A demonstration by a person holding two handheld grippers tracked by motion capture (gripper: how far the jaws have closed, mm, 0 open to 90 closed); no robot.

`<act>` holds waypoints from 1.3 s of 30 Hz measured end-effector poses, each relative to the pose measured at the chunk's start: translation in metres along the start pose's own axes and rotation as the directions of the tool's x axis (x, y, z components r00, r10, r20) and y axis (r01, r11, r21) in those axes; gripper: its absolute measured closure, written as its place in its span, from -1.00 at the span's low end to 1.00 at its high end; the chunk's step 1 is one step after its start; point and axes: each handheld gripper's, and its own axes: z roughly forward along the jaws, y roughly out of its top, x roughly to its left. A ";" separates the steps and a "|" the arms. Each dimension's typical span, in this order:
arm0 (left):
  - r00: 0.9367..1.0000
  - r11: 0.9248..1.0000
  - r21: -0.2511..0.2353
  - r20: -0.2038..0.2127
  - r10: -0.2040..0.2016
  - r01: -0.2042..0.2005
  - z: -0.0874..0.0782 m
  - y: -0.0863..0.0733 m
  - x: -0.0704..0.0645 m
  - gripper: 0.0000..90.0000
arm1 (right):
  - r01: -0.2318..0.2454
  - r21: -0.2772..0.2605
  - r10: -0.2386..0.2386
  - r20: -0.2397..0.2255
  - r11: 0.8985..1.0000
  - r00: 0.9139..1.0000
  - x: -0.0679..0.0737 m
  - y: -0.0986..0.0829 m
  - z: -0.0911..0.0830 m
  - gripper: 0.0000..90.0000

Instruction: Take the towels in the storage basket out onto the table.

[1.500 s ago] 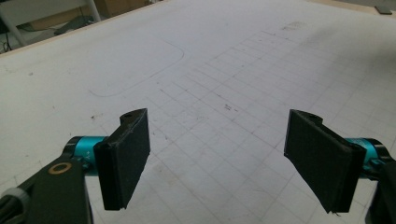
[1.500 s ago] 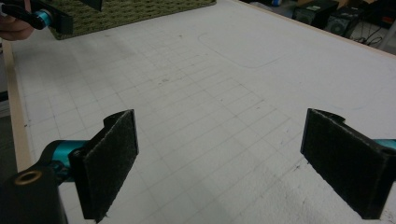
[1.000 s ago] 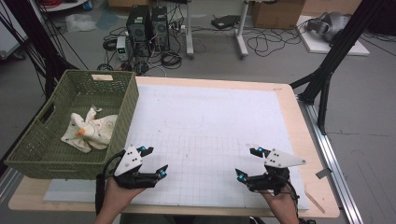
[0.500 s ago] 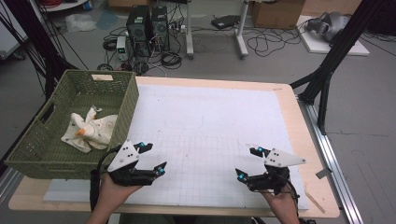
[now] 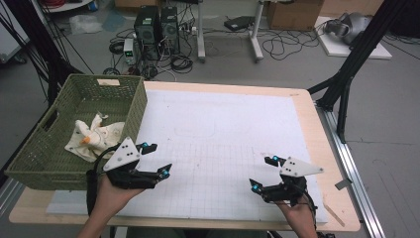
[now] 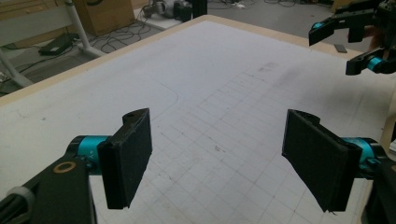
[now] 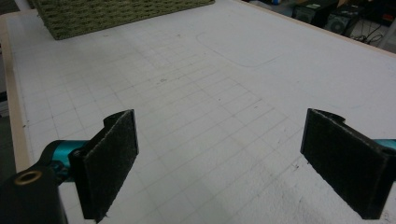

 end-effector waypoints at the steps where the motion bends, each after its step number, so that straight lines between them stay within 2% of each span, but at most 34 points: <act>1: 1.000 1.000 -0.001 -0.001 -0.002 0.002 -0.001 0.001 0.001 -0.45 | 0.000 0.000 0.000 0.000 1.000 1.000 0.000 0.000 0.000 -0.77; 19: 1.000 1.000 -0.021 -0.013 -0.004 0.004 -0.022 0.022 0.023 -0.45 | -0.006 0.004 0.006 -0.003 1.000 1.000 0.000 0.000 0.001 -0.77; 28: 0.999 0.999 -0.040 -0.027 -0.024 0.023 -0.036 0.029 0.043 -0.44 | -0.005 0.003 0.005 -0.002 1.000 1.000 -0.002 0.000 0.001 -0.77; 39: 0.996 0.998 -0.036 -0.082 -0.044 0.041 -0.055 0.029 0.073 -0.42 | -0.005 0.010 0.005 -0.010 1.000 1.000 -0.001 0.000 0.003 -0.77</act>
